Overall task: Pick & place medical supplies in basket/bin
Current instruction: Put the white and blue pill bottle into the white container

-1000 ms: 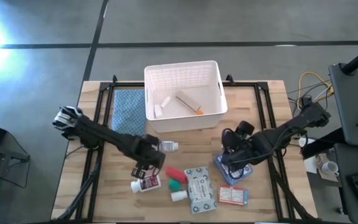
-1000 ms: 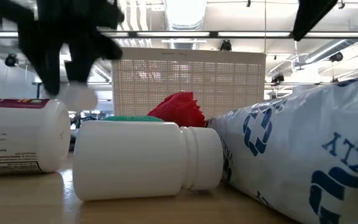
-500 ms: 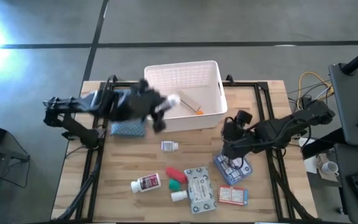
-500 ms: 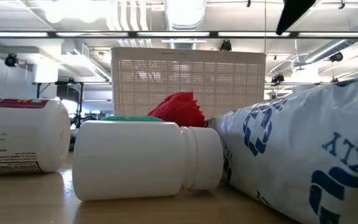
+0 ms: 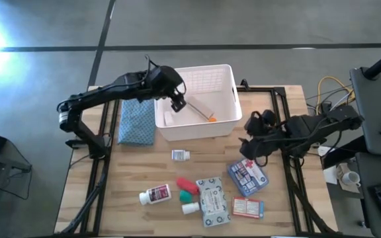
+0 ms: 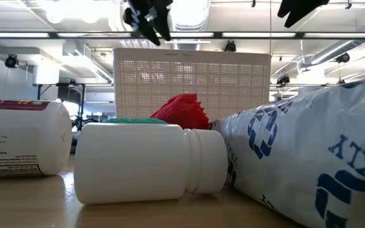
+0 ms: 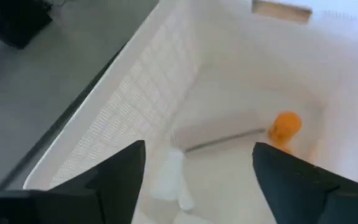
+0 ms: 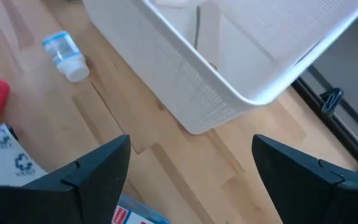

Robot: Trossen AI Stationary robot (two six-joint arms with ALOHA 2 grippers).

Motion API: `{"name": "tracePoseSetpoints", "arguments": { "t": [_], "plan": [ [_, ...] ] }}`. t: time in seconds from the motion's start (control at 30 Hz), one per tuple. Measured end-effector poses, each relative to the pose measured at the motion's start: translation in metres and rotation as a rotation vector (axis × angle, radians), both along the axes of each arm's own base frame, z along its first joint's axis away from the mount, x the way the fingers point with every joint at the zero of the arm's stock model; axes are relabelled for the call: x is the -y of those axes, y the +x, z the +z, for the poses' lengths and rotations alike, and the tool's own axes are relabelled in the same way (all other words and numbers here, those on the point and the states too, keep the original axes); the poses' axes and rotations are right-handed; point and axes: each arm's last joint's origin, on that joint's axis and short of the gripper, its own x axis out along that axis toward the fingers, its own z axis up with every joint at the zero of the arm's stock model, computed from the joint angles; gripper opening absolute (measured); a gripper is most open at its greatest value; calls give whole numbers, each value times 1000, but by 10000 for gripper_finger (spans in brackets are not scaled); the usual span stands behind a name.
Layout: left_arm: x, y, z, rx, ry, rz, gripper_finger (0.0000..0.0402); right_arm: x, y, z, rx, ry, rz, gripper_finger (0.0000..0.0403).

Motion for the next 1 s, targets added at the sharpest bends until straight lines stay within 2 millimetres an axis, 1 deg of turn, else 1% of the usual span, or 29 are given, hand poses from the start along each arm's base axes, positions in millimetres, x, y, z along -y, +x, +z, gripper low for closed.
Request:
{"name": "tracePoseSetpoints", "arguments": {
  "t": [0.07, 0.13, 0.3, 0.37, 0.43, 0.53, 0.6, 0.7, 0.83, 0.93, 1.0],
  "plan": [
    [4, 0, -2, -43, 12, -37, 288, 1, -3, 3, 17, 9, -7, 324],
    [15, -2, -1, -91, 8, -105, 292, 2, -6, 5, 30, 15, -9, 324],
    [67, -18, 12, -88, -107, -423, 292, 4, -10, 8, 56, 15, -37, 324],
    [87, -22, 10, -109, -114, -500, 289, 5, -11, 7, 56, 3, -53, 324],
    [104, -23, 2, -141, -120, -560, 286, 5, -11, 7, 54, 0, -55, 324],
    [125, -21, -22, -222, -137, -632, 283, 5, -11, 3, 42, -12, -53, 324],
    [135, -20, -43, -271, -154, -651, 283, 5, -11, 0, 30, -18, -53, 324],
    [147, -15, -78, -290, -185, -645, 283, 5, -11, -8, 5, -18, -57, 324],
    [157, -8, -124, -208, -225, -616, 283, 4, -11, -19, -39, 12, -55, 324],
    [159, -3, -149, -87, -248, -590, 283, 3, -12, -27, -69, 34, -53, 324],
    [159, -1, -162, -16, -257, -578, 283, 3, -12, -32, -83, 41, -58, 324]
  ]
}}
